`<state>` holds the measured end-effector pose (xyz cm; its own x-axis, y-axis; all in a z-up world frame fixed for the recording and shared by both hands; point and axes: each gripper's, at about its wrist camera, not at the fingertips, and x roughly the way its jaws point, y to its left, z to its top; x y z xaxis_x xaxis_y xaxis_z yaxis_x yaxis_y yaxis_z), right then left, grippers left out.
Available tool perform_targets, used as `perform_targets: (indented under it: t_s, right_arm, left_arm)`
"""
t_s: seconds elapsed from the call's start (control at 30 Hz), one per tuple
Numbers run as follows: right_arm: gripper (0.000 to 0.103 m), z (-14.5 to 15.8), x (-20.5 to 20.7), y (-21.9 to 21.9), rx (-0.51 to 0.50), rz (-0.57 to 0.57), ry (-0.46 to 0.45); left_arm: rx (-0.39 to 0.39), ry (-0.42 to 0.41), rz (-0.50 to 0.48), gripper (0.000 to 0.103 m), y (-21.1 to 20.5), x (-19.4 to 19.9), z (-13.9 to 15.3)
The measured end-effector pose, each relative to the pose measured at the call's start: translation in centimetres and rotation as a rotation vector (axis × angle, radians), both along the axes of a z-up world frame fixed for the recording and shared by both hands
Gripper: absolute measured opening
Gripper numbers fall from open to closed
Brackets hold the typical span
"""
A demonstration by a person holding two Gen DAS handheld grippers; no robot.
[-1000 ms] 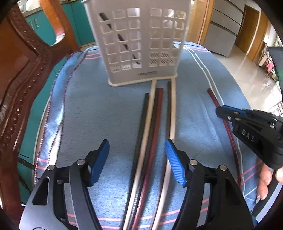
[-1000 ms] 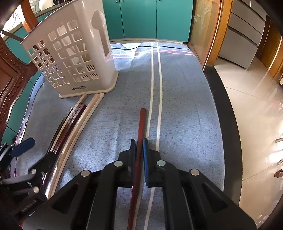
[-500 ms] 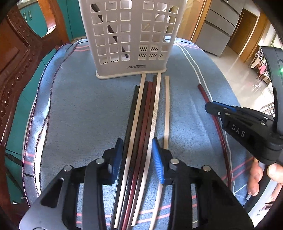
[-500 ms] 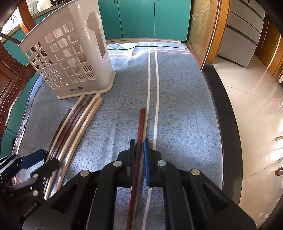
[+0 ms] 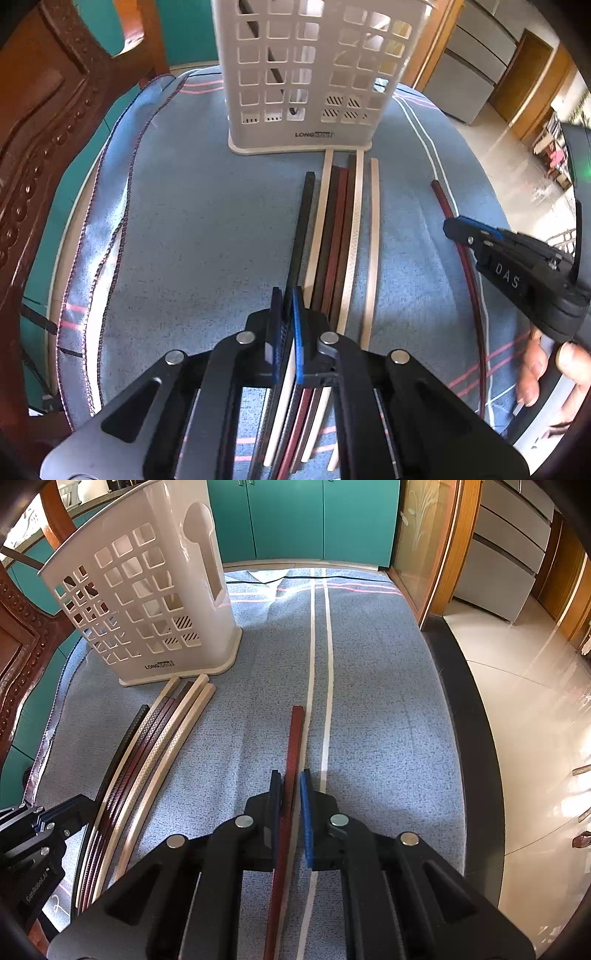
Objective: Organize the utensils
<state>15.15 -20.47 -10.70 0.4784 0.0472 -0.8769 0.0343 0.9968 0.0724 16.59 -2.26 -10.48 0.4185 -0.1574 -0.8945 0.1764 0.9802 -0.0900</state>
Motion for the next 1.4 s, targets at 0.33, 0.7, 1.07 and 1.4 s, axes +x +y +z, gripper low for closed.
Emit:
perform_targets:
  t_s: [0.33, 0.7, 1.07, 1.4]
  right_arm:
    - [0.020, 0.0, 0.0, 0.3, 0.000, 0.007, -0.003]
    - [0.026, 0.1, 0.1, 0.6, 0.002, 0.008, -0.005]
    - [0.026, 0.1, -0.1, 0.5, -0.001, 0.009, -0.006]
    - [0.032, 0.0, -0.3, 1.4, -0.050, 0.029, -0.010]
  left_arm:
    - [-0.030, 0.036, -0.073, 0.007, -1.9, -0.3, 0.2]
    - [-0.141, 0.044, 0.032, 0.037, -0.5, 2.6, -0.5]
    - [-0.045, 0.016, 0.078, 0.034, -0.5, 3.6, -1.0]
    - [0.025, -0.016, 0.077, 0.034, -1.5, 2.6, -0.9]
